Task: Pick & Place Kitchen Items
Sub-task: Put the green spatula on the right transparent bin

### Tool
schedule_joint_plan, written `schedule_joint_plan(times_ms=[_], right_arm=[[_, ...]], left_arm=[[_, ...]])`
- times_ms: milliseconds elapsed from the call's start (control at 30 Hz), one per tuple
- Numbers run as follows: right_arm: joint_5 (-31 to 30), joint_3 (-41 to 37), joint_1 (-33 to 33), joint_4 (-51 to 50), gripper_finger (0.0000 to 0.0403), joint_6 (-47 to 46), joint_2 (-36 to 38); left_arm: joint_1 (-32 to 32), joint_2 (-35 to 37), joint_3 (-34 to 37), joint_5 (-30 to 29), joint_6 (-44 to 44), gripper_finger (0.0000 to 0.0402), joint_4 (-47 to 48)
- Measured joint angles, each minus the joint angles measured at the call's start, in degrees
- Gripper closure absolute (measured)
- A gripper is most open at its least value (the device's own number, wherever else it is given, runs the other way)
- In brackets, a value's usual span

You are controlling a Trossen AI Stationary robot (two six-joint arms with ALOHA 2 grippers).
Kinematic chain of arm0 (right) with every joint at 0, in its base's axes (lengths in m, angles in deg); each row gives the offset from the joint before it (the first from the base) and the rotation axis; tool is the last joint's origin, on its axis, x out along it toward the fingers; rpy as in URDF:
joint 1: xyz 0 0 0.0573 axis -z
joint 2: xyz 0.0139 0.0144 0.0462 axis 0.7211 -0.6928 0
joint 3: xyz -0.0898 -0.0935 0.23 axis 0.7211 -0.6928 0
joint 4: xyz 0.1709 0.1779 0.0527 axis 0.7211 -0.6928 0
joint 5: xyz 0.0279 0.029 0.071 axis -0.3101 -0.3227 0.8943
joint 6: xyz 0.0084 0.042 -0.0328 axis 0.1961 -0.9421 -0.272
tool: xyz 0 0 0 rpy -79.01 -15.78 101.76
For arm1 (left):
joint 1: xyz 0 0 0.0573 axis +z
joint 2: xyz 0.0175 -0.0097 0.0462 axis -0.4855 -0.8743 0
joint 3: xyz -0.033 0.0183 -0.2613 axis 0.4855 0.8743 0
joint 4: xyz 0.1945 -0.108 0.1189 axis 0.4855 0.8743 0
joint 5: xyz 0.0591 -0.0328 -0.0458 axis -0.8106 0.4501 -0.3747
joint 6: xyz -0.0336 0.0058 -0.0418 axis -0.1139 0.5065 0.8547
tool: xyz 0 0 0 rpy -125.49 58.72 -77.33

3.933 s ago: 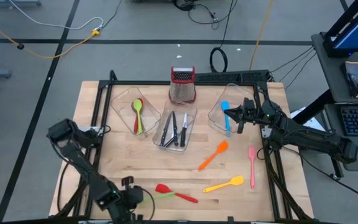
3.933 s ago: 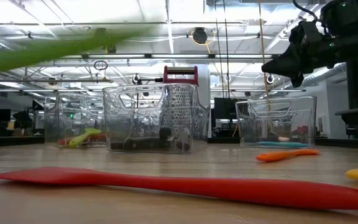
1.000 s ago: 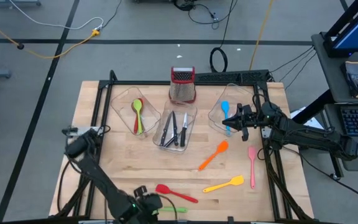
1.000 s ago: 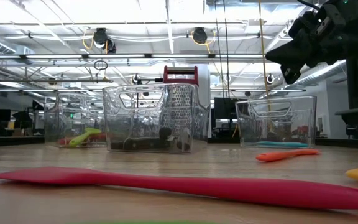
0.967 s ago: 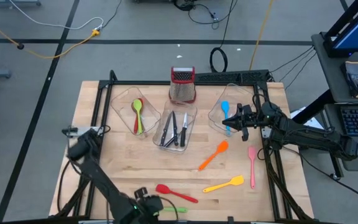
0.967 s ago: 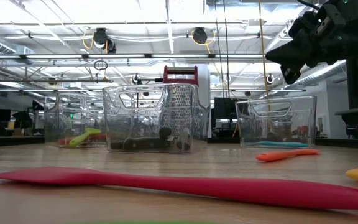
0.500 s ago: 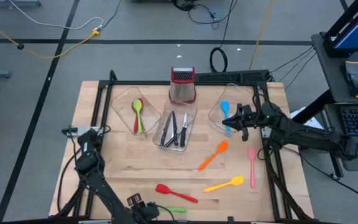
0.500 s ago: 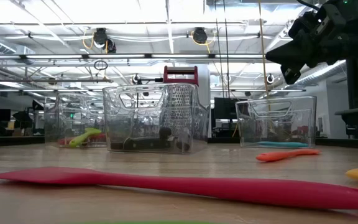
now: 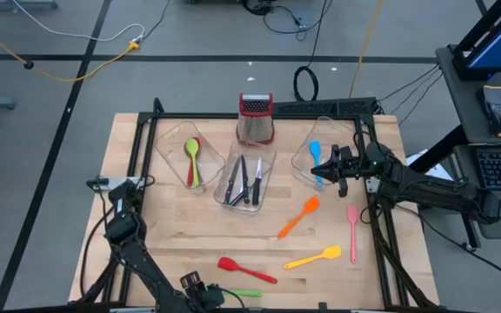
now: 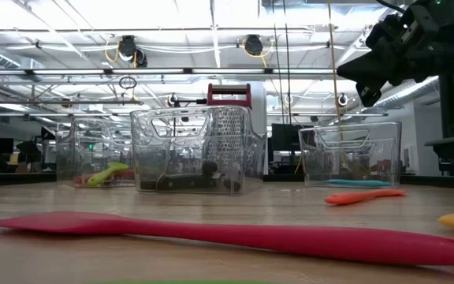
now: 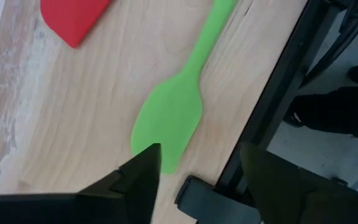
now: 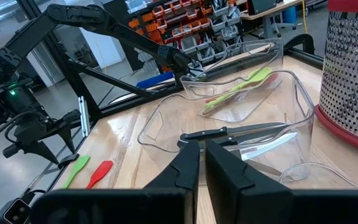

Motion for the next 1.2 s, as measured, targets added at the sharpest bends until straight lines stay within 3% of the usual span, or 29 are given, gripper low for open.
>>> schedule_joint_plan(times_ms=[233, 367, 767, 1200], right_arm=[[0.0, 0.0, 0.0, 0.0, 0.0385, 0.0, 0.0], [0.0, 0.0, 0.0, 0.0, 0.0385, 0.0, 0.0], [0.0, 0.0, 0.0, 0.0, 0.0385, 0.0, 0.0], [0.0, 0.0, 0.0, 0.0, 0.0385, 0.0, 0.0]], left_arm=[[0.0, 0.0, 0.0, -0.4, -1.7, 0.0052, 0.1], [-0.7, 0.0, 0.0, -0.9, -3.5, 0.0008, 0.0], [-0.4, 0.0, 0.0, -0.9, -8.9, 0.0045, 0.0], [1.0, 0.1, 0.5, -2.2, -17.3, 0.0021, -0.2]])
